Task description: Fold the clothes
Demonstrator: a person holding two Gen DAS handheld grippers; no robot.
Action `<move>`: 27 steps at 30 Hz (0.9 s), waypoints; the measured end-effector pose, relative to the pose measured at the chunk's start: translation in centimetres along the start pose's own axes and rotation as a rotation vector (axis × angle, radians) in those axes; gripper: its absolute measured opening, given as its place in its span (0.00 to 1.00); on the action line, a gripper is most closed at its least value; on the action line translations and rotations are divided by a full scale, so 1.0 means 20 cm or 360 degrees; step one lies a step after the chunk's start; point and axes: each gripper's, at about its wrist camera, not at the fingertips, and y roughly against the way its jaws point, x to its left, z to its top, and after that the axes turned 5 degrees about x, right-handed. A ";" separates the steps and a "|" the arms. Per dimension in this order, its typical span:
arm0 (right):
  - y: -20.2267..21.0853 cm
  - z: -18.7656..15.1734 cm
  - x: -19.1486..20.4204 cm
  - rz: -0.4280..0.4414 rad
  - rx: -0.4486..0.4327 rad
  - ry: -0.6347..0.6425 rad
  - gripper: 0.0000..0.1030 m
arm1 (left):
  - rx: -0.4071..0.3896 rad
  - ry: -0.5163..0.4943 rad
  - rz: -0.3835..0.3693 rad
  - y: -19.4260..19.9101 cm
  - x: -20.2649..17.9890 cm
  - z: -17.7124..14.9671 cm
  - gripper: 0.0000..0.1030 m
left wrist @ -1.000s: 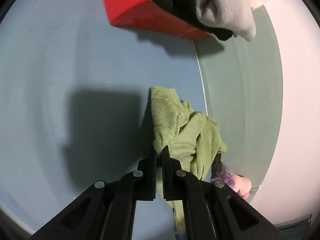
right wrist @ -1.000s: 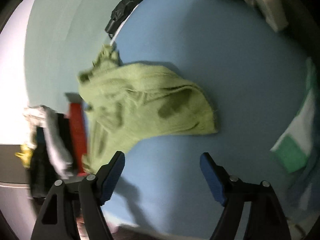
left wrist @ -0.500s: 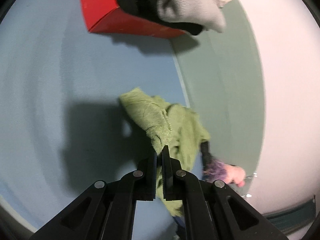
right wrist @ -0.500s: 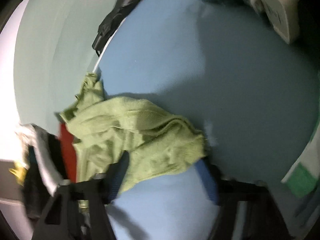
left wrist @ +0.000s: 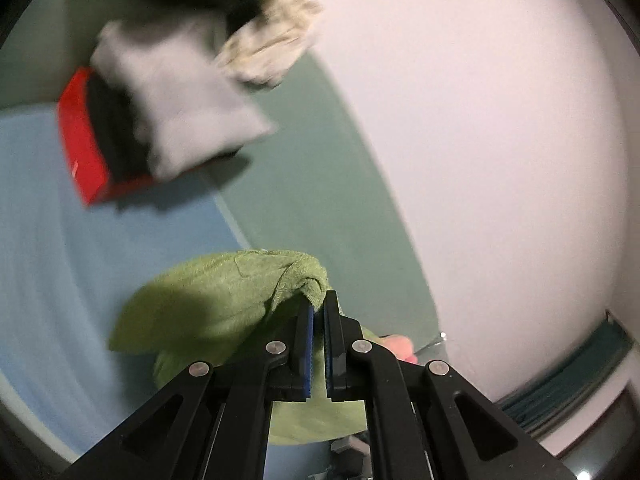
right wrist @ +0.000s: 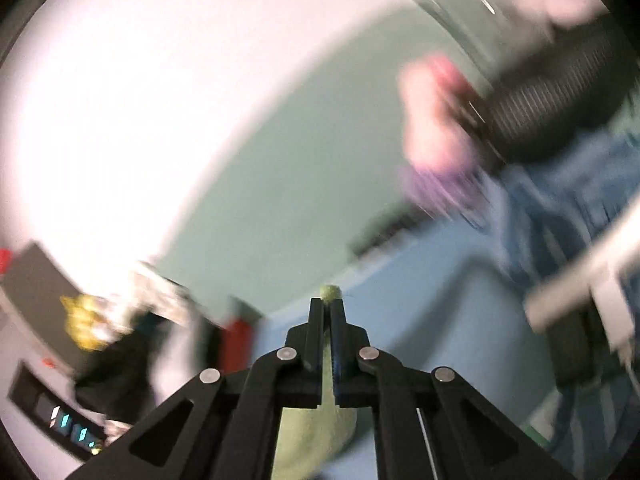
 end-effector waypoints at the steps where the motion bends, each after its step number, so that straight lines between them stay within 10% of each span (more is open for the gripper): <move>1: 0.02 0.02 0.04 0.0037 0.0012 0.0026 0.04 | -0.0009 -0.0006 -0.0034 0.03 -0.03 0.01 0.04; 8: -0.11 -0.18 -0.12 -0.0179 0.0447 -0.0077 0.20 | -0.0031 0.0041 0.0038 0.21 0.02 -0.09 0.04; 14: -0.51 -0.75 -0.56 -0.0376 0.1306 -0.0460 0.39 | 0.0029 0.0094 0.0197 0.25 0.15 -0.23 0.04; 22: -0.72 -1.04 -0.52 -0.0100 0.1574 -0.0633 0.64 | 0.0003 0.0045 0.0219 0.27 0.11 -0.22 0.04; 27: -0.89 -1.18 -0.41 -0.0390 0.1625 -0.0411 0.67 | 0.0014 0.0036 0.0216 0.32 0.11 -0.27 0.04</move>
